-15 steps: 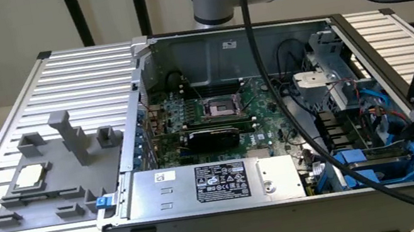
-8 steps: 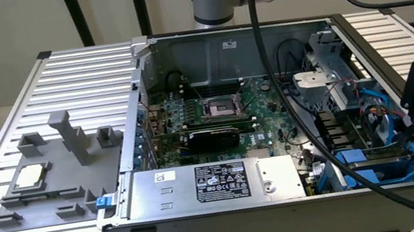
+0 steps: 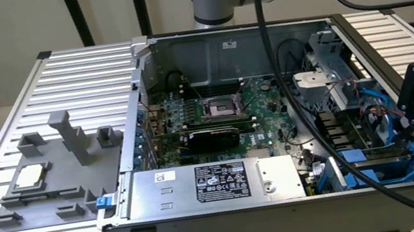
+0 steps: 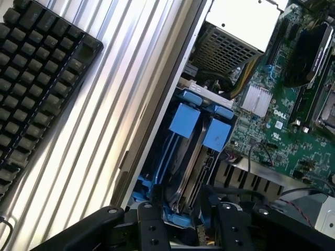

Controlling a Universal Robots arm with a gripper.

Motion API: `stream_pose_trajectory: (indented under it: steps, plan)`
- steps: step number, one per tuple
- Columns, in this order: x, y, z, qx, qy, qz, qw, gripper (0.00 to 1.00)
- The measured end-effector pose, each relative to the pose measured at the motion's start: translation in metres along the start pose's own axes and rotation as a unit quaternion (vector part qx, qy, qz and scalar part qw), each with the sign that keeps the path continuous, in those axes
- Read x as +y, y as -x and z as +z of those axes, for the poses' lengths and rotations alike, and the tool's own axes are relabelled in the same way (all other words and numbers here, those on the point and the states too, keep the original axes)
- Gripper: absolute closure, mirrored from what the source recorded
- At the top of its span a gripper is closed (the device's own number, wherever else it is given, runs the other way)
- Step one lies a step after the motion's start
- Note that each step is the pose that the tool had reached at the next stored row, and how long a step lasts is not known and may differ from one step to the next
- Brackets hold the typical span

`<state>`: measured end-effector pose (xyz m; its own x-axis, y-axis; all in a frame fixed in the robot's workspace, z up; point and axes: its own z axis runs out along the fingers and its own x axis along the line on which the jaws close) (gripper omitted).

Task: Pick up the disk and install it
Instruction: 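Insert the first disk wire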

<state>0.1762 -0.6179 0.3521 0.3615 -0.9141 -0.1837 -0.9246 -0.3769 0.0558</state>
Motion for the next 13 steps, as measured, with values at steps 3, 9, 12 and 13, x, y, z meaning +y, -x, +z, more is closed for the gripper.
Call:
stream_pose_trajectory:
  steps: [3, 9, 12, 13]
  plan:
    - [-0.0003, -0.0001, -0.0003, -0.007, -0.0023, -0.006, 1.0, 0.58]
    - [-0.0005, -0.0001, -0.0003, -0.0268, -0.019, -0.02, 0.9993, 0.58]
    - [-0.0006, 0.0, -0.0005, -0.029, -0.0289, -0.028, 0.9988, 0.58]
    - [-0.0007, -0.0001, -0.0004, -0.0285, -0.0316, -0.03, 0.9986, 0.58]
